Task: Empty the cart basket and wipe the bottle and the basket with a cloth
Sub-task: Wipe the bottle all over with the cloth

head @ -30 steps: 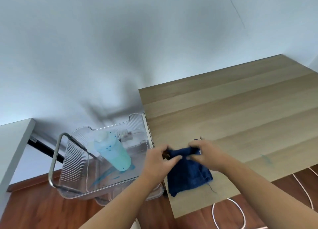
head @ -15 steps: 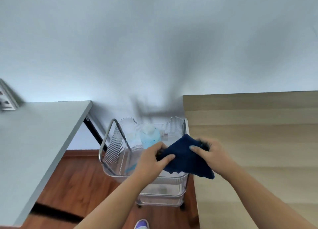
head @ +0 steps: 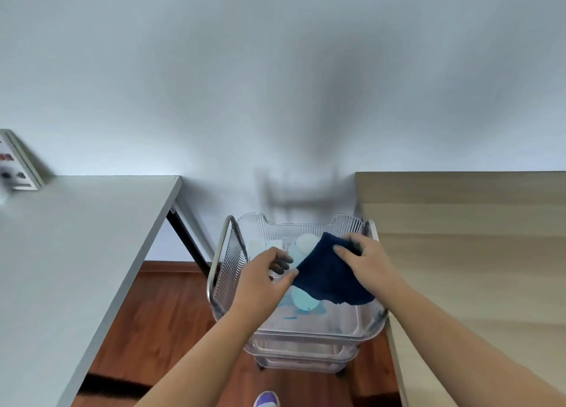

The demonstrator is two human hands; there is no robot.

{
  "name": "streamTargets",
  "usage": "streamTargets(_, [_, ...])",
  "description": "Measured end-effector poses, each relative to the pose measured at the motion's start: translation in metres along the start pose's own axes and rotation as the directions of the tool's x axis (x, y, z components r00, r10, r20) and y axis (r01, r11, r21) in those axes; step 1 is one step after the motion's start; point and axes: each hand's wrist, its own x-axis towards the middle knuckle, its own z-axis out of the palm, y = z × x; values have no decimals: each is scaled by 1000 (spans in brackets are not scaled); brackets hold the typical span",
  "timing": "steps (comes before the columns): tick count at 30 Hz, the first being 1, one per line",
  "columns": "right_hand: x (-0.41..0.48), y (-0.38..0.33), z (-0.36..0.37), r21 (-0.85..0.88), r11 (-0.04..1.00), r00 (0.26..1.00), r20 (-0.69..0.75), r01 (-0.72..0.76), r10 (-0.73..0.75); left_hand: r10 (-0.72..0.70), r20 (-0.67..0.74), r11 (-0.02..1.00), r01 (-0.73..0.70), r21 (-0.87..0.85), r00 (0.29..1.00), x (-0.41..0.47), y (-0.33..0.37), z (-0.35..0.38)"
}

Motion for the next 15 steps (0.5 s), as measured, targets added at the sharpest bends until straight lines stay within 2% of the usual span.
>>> streamTargets(2, [10,2,6,11,999,998,-37,-52,53,38,-11,999,-38,31,999,15,2,-1])
streamTargets(6, [20,4,18,33,992,989,-88,-118,121,190,150,973,-206,102,970,40,10,4])
streamTargets(8, [20,6,25,61,989,978,-150,-136,144,220,184,963,-243,115,958,48,14,6])
streamTargets(10, [16,9,31,23,995,959,-267,-93,96,240,170,959,-261,111,956,55,15,5])
streamTargets(15, [0,23,56,-219,975,879,-458,35,-135,274,197,953,-293,75,941,61,11,3])
